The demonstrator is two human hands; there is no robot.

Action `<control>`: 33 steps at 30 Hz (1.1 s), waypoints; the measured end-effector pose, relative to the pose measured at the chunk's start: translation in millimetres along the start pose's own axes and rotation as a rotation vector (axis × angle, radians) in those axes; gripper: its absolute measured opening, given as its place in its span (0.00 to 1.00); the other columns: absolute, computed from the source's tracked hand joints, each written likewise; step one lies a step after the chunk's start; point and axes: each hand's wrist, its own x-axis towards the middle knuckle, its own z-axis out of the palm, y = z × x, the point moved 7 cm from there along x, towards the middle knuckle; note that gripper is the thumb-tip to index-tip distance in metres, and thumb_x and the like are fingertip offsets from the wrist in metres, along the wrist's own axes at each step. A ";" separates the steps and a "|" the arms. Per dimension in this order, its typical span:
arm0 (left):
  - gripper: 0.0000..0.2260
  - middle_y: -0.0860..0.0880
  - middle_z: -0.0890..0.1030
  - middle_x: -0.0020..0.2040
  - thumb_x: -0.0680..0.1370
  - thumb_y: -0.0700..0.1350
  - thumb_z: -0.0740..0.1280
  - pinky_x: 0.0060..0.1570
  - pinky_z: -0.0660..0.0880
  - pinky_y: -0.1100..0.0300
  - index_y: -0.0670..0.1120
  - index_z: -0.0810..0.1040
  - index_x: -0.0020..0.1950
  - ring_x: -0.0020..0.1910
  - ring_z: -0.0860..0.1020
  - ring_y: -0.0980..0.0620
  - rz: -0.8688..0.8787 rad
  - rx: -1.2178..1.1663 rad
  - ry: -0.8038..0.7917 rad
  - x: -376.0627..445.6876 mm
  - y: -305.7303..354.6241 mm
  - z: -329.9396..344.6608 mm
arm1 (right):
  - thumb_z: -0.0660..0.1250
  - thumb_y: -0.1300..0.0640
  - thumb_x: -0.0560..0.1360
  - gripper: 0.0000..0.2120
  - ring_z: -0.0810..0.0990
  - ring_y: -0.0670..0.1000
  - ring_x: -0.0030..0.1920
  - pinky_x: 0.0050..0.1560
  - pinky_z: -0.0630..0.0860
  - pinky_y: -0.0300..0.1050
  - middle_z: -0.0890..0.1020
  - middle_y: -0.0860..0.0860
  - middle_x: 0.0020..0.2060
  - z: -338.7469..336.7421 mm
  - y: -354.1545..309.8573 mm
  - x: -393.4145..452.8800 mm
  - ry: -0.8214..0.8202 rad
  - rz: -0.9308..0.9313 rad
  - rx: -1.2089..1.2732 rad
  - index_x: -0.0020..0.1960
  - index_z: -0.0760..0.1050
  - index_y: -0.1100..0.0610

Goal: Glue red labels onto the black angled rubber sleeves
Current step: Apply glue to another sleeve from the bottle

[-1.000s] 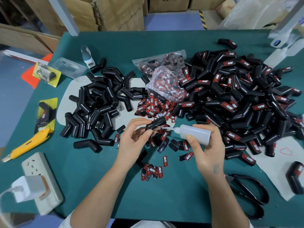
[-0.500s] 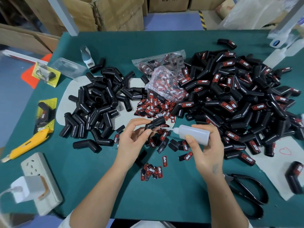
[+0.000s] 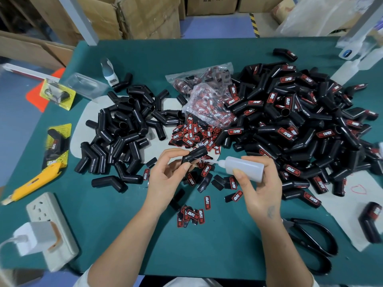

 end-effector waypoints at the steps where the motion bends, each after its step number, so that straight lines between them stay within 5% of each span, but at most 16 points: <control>1: 0.11 0.44 0.81 0.61 0.80 0.39 0.71 0.68 0.74 0.34 0.52 0.84 0.58 0.62 0.81 0.35 0.008 -0.003 -0.002 0.2 0.8 0.5 | 0.72 0.46 0.77 0.13 0.82 0.46 0.53 0.49 0.79 0.39 0.81 0.39 0.54 -1.1 1.2 -0.2 0.006 0.008 0.001 0.58 0.75 0.33; 9: 0.14 0.47 0.81 0.60 0.79 0.38 0.72 0.64 0.76 0.60 0.57 0.84 0.57 0.63 0.80 0.44 0.075 0.025 -0.012 0.9 9.0 2.0 | 0.72 0.45 0.77 0.13 0.82 0.47 0.53 0.49 0.80 0.42 0.81 0.39 0.55 -1.8 2.4 -0.6 0.011 0.002 -0.009 0.59 0.74 0.34; 19: 0.09 0.49 0.81 0.61 0.79 0.46 0.73 0.66 0.75 0.57 0.57 0.83 0.58 0.65 0.79 0.42 0.107 0.036 -0.017 0.6 8.3 1.0 | 0.72 0.43 0.78 0.13 0.82 0.46 0.53 0.48 0.80 0.41 0.81 0.39 0.55 -2.9 1.9 -0.3 0.018 0.000 -0.002 0.59 0.74 0.33; 33: 0.15 0.48 0.81 0.60 0.78 0.35 0.72 0.65 0.75 0.61 0.55 0.83 0.57 0.64 0.80 0.48 0.142 0.047 -0.025 0.2 11.1 3.1 | 0.71 0.47 0.77 0.14 0.82 0.45 0.54 0.50 0.77 0.37 0.81 0.37 0.54 -1.7 -2.2 -0.3 0.014 -0.021 -0.016 0.59 0.74 0.32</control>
